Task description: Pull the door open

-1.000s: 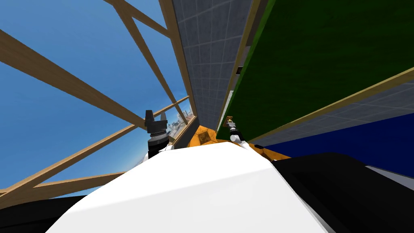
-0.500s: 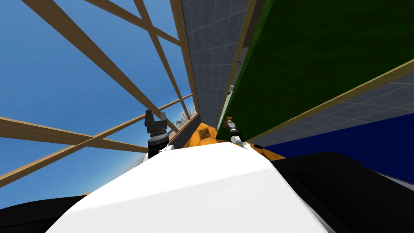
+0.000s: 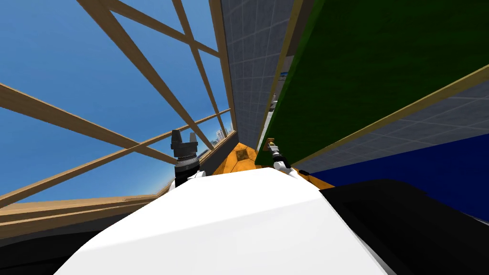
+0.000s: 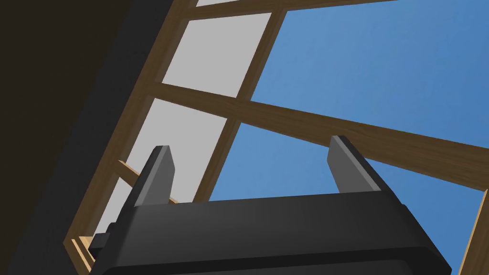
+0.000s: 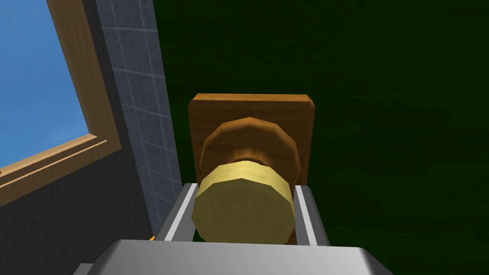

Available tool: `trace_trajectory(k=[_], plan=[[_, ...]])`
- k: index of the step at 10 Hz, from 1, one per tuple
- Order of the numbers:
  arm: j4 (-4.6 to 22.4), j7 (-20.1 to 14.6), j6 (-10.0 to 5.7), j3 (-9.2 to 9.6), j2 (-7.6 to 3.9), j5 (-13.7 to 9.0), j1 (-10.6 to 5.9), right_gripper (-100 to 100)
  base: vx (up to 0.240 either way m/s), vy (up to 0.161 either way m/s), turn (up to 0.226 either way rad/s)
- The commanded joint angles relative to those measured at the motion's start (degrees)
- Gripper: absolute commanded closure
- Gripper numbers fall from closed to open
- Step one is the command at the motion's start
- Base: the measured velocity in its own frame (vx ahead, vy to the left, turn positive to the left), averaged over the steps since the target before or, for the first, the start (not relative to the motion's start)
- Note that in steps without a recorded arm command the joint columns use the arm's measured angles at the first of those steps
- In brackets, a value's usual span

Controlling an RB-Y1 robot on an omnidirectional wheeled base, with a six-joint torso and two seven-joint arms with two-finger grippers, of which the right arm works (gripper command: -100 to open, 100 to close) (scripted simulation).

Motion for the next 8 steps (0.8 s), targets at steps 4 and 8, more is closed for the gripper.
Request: trace_trajectory(k=[4,8], plan=[[-1.2,-2.6,-2.03,2.60,-2.74,0.7,0.83,100,-0.230,-0.080,0.152],[-1.3,-3.7,-2.42,3.80,-3.73,1.0,1.27,100,-0.162,-0.048,0.105]])
